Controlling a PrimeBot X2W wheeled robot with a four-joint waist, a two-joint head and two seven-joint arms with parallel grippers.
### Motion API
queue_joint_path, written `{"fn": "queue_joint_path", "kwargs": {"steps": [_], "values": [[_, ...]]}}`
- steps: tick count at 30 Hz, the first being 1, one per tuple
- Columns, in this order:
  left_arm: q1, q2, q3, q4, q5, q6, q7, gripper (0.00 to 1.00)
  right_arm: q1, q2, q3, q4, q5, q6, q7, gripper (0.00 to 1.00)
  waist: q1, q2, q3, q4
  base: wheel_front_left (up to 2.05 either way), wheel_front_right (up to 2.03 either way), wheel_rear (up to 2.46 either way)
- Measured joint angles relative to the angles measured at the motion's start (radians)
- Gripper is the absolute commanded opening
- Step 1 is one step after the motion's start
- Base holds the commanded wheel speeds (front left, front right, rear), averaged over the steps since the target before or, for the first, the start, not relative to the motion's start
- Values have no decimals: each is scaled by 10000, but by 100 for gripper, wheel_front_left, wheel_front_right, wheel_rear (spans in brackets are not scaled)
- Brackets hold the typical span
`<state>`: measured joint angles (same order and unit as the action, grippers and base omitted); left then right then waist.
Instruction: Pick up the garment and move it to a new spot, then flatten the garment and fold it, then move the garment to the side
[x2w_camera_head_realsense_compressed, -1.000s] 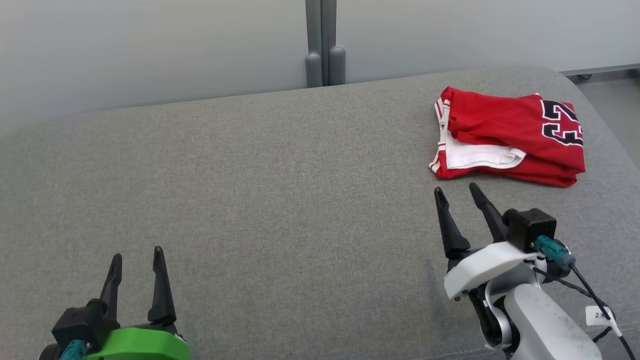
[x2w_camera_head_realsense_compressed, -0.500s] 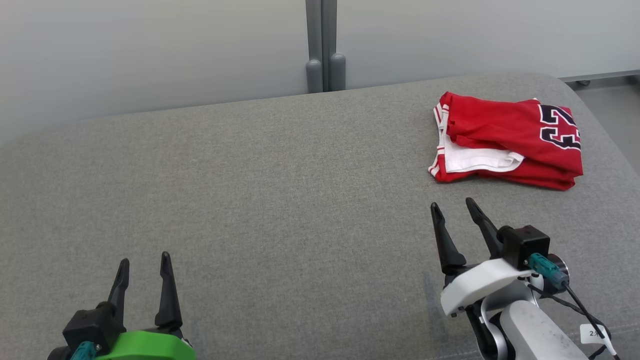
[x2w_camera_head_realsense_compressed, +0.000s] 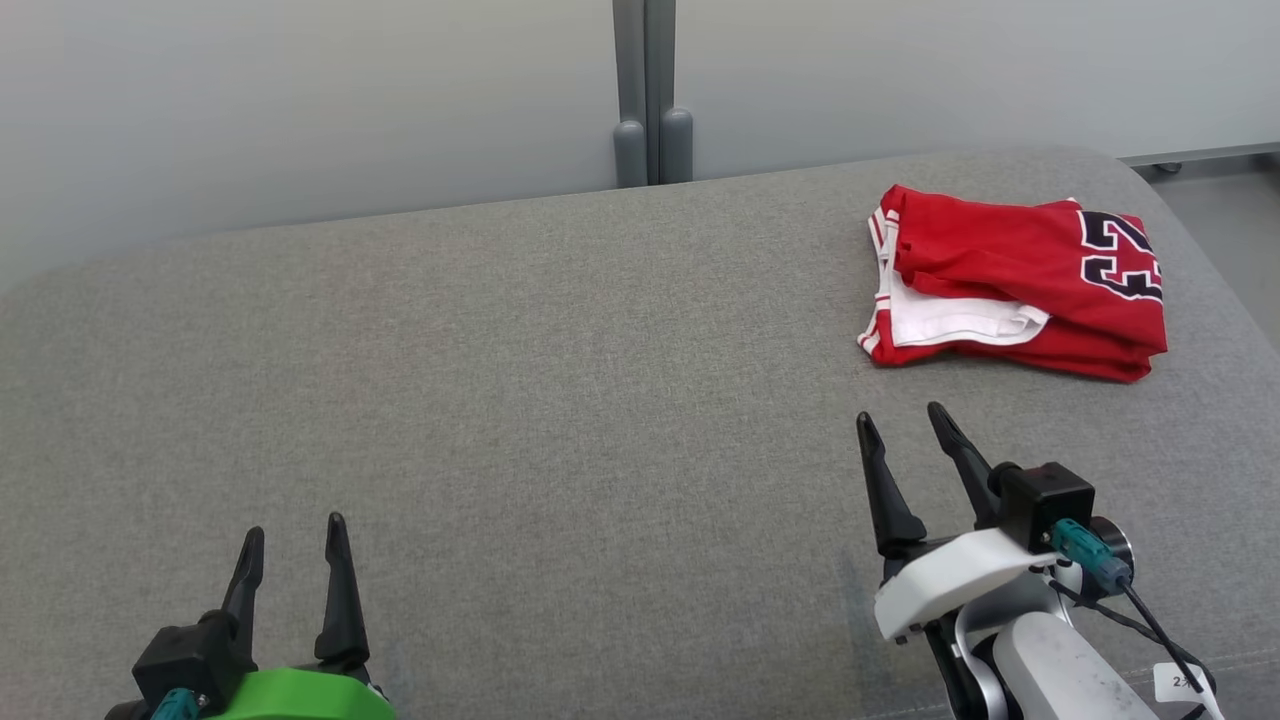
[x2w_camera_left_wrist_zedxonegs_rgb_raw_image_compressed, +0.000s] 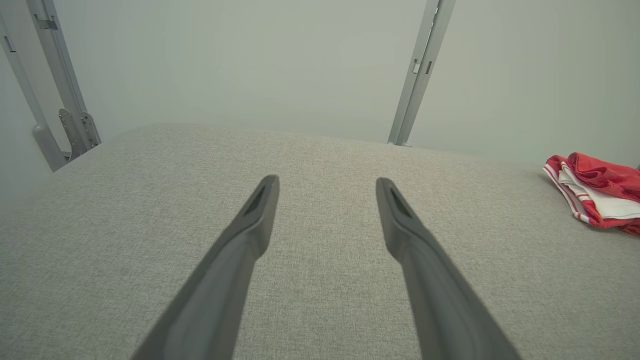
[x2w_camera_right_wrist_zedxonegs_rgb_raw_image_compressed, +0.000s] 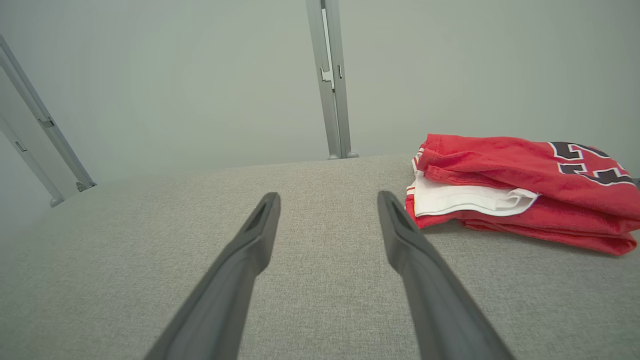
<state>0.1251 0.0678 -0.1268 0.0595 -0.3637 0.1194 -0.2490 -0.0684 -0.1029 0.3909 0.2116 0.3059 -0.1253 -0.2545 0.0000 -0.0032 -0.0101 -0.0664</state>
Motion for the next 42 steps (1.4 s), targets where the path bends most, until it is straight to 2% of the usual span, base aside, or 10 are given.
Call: {"fn": "queue_joint_path", "kwargs": {"steps": [7,8,17,30,42], "values": [[0,-35,0,84,0,0,0,100,75,59,-40,-75,-71,0,0,100,0,0,-7,21,0,0,0],[0,-44,-6,94,0,0,0,0,118,63,-46,-82,-81,0,0,0,0,0,-10,24,0,0,0],[38,-242,-90,780,-69,-48,23,0,812,100,42,502,58,31,15,0,0,0,-8,35,0,0,0],[36,-242,-10,782,-1933,-284,389,0,822,146,-401,245,1933,355,263,0,0,0,19,127,0,0,0],[12,-244,255,886,-3264,-502,738,0,820,174,-982,201,3417,516,629,0,0,0,39,201,0,0,0]]}}
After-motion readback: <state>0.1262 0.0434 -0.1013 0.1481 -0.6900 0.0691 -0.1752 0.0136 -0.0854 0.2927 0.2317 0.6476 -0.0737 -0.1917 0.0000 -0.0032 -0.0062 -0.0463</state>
